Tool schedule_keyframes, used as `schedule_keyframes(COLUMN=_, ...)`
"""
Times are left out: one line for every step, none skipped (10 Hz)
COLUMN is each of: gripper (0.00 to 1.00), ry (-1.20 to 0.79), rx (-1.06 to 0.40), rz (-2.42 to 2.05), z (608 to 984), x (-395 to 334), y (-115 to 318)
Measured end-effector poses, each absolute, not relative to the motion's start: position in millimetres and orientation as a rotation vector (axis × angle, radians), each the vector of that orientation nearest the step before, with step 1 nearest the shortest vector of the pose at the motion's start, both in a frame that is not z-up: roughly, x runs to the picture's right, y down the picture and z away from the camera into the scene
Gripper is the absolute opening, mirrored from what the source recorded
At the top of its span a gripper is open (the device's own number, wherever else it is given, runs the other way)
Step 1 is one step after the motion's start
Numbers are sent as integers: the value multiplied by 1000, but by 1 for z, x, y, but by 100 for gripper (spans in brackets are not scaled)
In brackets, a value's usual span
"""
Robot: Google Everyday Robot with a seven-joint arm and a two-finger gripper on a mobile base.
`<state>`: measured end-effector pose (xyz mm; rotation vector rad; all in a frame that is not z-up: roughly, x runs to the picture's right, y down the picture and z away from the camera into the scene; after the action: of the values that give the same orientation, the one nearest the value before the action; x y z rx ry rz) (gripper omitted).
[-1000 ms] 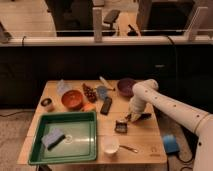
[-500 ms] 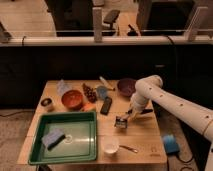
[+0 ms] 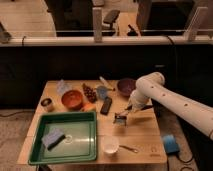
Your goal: Place brush in tray
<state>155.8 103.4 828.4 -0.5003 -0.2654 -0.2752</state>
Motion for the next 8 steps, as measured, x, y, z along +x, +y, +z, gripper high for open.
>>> schedule_keyframes(gripper=3, ry=-269, rx=-490, rz=-282, z=825, x=151, y=99)
schedule_keyframes(gripper=3, ry=-274, rx=-478, rz=-290, z=820, x=146, y=93)
schedule_keyframes(gripper=3, ry=-280, rx=-459, rz=-301, z=815, x=142, y=87)
schedule_keyframes(gripper=3, ry=-284, rx=-449, rz=-306, z=812, x=140, y=84)
schedule_keyframes(gripper=3, ry=-288, rx=-440, rz=-312, z=810, x=138, y=82)
schedule_keyframes(gripper=3, ry=-294, rx=-429, rz=-319, z=807, x=135, y=79)
schedule_keyframes(gripper=3, ry=-301, rx=-420, rz=-325, z=803, x=129, y=73)
schedule_keyframes(gripper=3, ry=-308, rx=-412, rz=-331, z=800, x=122, y=68)
